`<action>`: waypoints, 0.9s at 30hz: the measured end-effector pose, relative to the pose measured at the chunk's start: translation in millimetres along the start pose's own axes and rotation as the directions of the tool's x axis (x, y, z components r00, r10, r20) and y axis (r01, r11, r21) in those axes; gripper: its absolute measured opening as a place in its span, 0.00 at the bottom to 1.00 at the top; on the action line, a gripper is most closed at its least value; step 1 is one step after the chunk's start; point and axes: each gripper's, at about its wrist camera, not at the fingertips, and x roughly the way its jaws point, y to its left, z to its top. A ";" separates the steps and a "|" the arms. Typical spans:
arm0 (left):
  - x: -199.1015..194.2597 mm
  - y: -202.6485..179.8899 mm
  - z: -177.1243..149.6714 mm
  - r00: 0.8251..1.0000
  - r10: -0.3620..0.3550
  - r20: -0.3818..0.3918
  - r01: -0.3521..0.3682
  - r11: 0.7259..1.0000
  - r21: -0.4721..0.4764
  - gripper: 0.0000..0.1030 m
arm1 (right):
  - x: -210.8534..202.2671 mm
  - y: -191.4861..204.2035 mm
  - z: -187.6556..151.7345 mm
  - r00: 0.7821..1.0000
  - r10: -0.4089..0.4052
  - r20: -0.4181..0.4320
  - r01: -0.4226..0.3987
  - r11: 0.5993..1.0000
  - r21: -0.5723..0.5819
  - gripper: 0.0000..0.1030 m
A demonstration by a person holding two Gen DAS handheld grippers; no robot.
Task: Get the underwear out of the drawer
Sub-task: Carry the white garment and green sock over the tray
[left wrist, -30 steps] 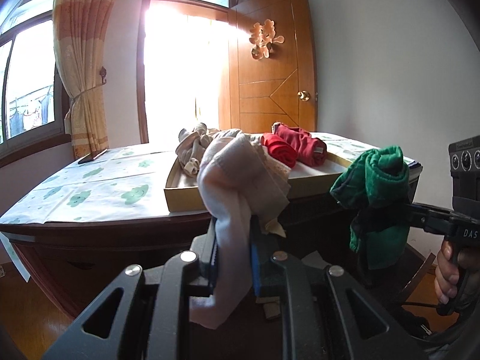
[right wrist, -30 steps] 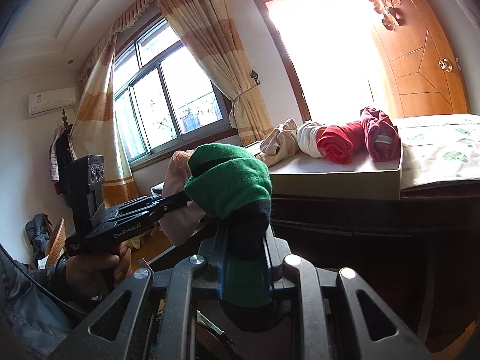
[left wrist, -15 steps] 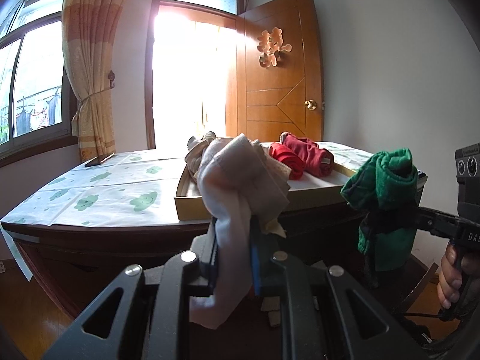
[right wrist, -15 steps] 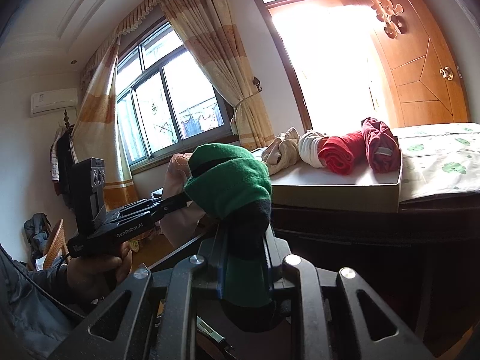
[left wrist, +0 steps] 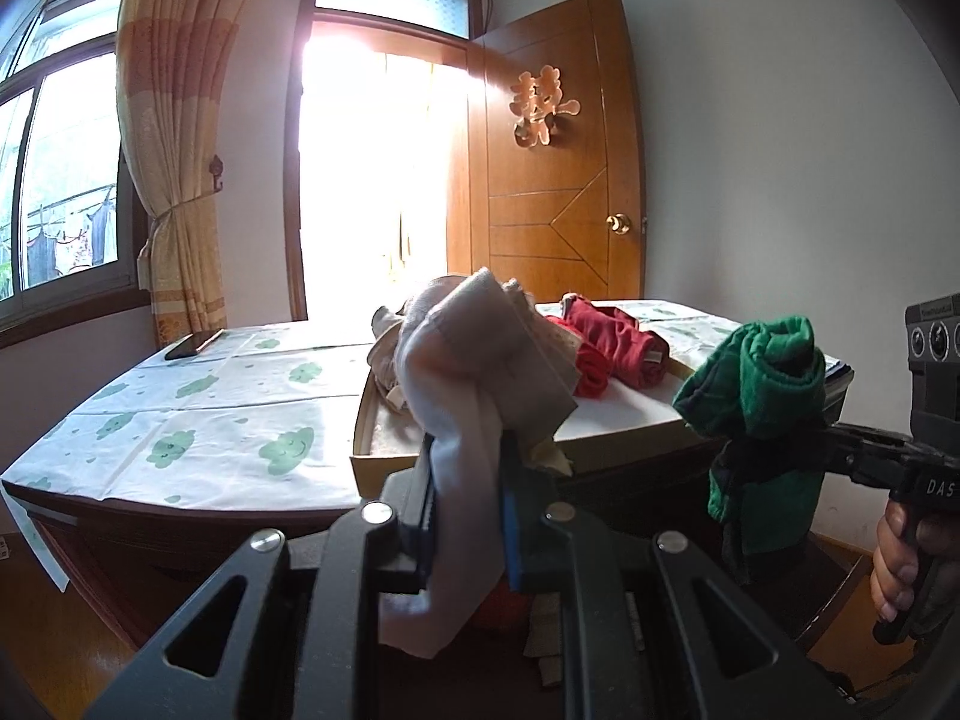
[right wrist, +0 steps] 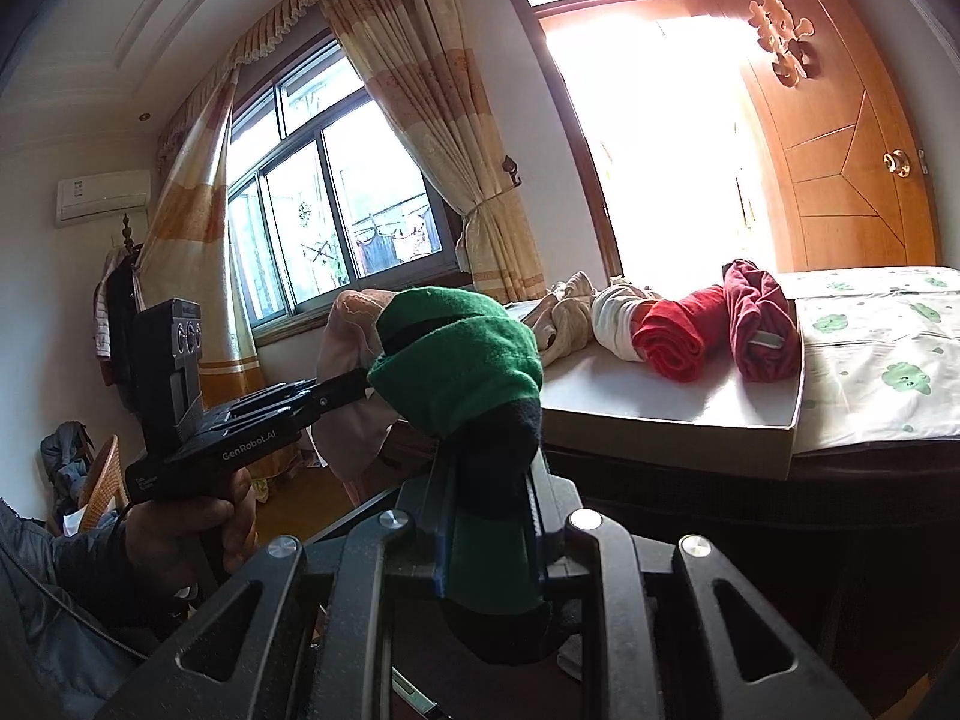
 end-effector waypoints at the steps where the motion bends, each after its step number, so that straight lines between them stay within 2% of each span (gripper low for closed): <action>1: 1.3 -0.3 2.5 1.000 -0.006 0.000 0.006 1.000 0.002 0.14 | 0.6 -1.9 2.0 1.000 0.001 0.000 -0.001 1.000 0.008 0.21; 15: 37.2 -2.6 41.5 0.997 -0.062 -0.043 0.062 0.998 -0.015 0.14 | 15.3 -34.9 40.5 0.998 -0.052 -0.033 0.054 0.995 0.079 0.21; 27: 79.4 -5.3 68.2 0.986 -0.110 -0.122 0.104 0.993 -0.060 0.14 | 27.3 -60.2 67.4 0.996 -0.072 -0.059 0.078 0.990 0.114 0.21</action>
